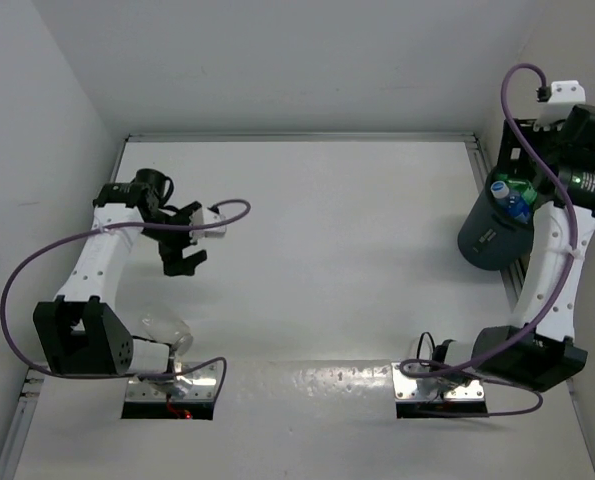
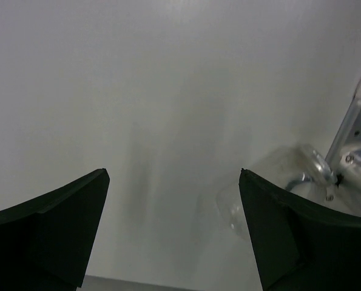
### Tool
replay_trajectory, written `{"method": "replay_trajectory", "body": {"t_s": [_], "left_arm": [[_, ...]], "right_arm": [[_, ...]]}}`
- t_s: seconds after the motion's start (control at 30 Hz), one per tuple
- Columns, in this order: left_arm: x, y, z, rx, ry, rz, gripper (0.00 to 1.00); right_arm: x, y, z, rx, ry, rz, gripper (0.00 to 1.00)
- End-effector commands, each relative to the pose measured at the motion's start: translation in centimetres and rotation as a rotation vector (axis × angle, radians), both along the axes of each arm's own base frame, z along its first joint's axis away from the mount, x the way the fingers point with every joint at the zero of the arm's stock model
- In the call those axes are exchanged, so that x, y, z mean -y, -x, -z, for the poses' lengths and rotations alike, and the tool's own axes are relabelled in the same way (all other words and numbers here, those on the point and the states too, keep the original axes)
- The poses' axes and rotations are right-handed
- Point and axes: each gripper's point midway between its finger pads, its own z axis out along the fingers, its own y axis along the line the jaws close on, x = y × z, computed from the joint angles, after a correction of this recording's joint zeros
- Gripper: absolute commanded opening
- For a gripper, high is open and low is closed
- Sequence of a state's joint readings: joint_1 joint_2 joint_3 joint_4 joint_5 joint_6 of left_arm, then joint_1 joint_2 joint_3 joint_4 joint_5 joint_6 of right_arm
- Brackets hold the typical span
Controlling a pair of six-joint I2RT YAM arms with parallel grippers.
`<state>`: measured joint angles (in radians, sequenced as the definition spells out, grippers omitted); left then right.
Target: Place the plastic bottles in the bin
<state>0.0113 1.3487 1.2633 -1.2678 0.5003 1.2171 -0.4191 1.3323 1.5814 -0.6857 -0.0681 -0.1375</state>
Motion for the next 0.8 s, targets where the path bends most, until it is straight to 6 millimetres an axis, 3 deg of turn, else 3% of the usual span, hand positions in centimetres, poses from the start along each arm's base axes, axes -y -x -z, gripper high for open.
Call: {"method": "replay_trajectory", "body": {"t_s": [0.0, 0.13, 0.23, 0.27, 0.4, 0.53, 0.6, 0.77], "left_arm": [[-3.2, 1.5, 1.3, 0.037, -0.221, 0.177, 0.95], [-5.4, 4.1, 3.2, 0.068, -0.315, 0.323, 0.95], [-6.9, 6.5, 4.7, 0.119, -0.4, 0.488, 0.98], [-7.8, 7.8, 6.0, 0.088, -0.421, 0.514, 0.98], [-8.5, 8.5, 6.9, 0.089, -0.425, 0.573, 0.99], [-10.3, 9.8, 9.0, -0.026, -0.428, 0.636, 0.99], [-10.8, 10.2, 9.6, -0.025, -0.407, 0.663, 0.99], [-8.5, 9.9, 9.9, 0.115, -0.289, 0.689, 0.99]], "right_arm": [[-4.3, 0.6, -3.0, 0.058, -0.022, -0.129, 0.84], [-7.8, 0.9, -2.3, 0.034, -0.02, -0.229, 0.86], [-9.3, 0.8, -1.4, -0.001, -0.023, -0.269, 0.86], [-9.8, 0.7, -1.3, -0.007, -0.026, -0.279, 0.86], [-10.9, 0.5, -0.3, -0.045, -0.034, -0.299, 0.86], [-11.6, 0.3, 0.3, -0.068, -0.024, -0.315, 0.86], [-11.5, 0.3, 0.5, -0.075, -0.022, -0.312, 0.86], [-11.3, 0.2, 1.3, -0.102, -0.021, -0.304, 0.86]]}}
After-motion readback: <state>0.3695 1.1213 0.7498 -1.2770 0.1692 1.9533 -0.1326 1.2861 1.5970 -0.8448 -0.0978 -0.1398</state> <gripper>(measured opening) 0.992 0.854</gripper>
